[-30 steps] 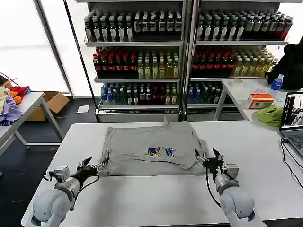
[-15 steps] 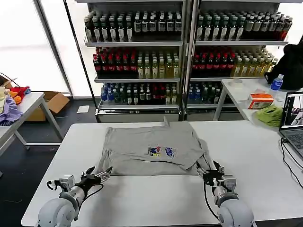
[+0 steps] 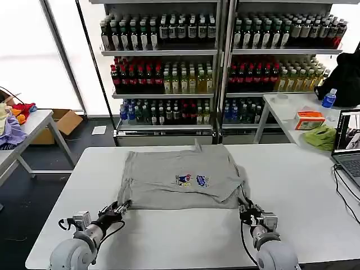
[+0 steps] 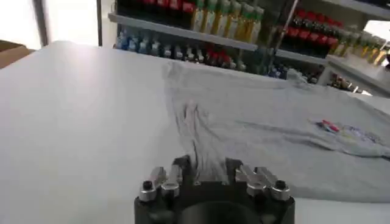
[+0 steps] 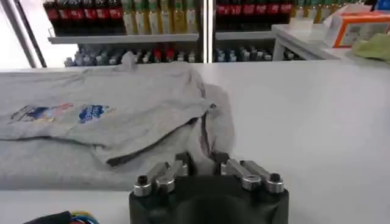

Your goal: Fold and organize the clothes.

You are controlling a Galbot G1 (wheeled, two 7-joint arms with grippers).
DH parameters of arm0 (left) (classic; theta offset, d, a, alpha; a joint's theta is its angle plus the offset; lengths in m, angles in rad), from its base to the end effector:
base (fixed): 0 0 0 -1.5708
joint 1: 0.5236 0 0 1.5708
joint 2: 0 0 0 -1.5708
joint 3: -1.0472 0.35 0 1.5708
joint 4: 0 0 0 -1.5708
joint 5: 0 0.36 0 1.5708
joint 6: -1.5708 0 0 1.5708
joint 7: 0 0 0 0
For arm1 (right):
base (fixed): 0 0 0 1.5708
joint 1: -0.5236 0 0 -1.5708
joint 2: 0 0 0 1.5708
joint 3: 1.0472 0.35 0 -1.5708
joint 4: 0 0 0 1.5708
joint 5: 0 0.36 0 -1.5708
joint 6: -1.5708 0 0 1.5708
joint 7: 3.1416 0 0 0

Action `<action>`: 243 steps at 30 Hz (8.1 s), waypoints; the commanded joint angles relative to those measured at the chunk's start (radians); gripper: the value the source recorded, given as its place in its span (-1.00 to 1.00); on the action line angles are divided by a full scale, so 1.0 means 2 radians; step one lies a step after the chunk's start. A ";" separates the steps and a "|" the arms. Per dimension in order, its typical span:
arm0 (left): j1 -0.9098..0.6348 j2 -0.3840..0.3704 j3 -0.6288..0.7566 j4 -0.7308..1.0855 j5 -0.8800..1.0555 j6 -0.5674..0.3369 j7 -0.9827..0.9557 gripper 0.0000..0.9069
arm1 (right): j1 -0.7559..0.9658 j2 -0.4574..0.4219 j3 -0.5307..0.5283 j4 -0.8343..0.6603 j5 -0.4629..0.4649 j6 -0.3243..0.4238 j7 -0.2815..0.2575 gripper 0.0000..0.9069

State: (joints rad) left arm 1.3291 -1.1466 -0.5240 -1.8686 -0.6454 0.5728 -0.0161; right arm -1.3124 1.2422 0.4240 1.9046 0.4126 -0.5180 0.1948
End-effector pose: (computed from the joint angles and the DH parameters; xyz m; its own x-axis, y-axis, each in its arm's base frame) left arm 0.2686 0.1007 -0.3096 -0.8159 0.2123 0.5378 0.1018 0.9683 -0.2279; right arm 0.2662 -0.0429 -0.3112 -0.8732 -0.0391 0.4858 -0.0276 0.9991 0.0309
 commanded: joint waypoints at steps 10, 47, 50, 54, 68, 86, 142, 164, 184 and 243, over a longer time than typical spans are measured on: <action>0.049 -0.008 -0.021 -0.033 -0.006 0.002 -0.004 -0.96 | -0.035 -0.021 0.006 0.043 0.032 -0.003 -0.007 -1.00; 0.296 -0.062 -0.161 -0.210 0.086 0.003 0.041 1.00 | -0.263 -0.031 0.059 0.210 0.002 0.031 -0.026 1.00; 0.295 -0.051 -0.192 -0.213 0.061 0.003 0.041 1.00 | -0.244 -0.039 0.080 0.216 0.030 0.027 -0.032 1.00; 0.282 -0.030 -0.240 -0.210 0.036 0.004 0.049 1.00 | -0.201 -0.058 0.105 0.219 0.052 0.004 -0.041 1.00; 0.070 0.129 -0.166 -0.065 -0.032 0.004 0.091 1.00 | 0.189 -0.124 0.020 -0.056 0.094 -0.031 -0.149 1.00; -0.218 0.148 0.070 0.181 -0.038 0.002 0.123 1.00 | 0.353 -0.005 -0.072 -0.329 0.024 -0.031 -0.181 1.00; -0.220 0.111 0.107 0.225 -0.036 -0.017 0.123 -0.98 | 0.402 0.067 -0.108 -0.411 0.015 -0.029 -0.172 -1.00; -0.141 0.126 0.032 0.072 -0.079 -0.026 0.083 -0.98 | 0.272 -0.014 -0.055 -0.139 0.145 -0.032 -0.128 -1.00; 0.015 0.129 -0.043 -0.074 -0.075 -0.015 0.060 -0.98 | 0.032 -0.093 0.063 0.081 0.181 -0.032 -0.105 -1.00; 0.187 -0.063 -0.038 -0.132 0.104 -0.081 -0.023 1.00 | -0.134 -0.061 0.140 0.088 0.015 0.262 -0.169 1.00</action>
State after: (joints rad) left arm 1.7400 -1.1898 -0.7273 -2.1964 -0.4811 0.4736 -0.0099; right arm -1.5762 1.1133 0.6927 2.1156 0.4994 -0.1522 -0.1264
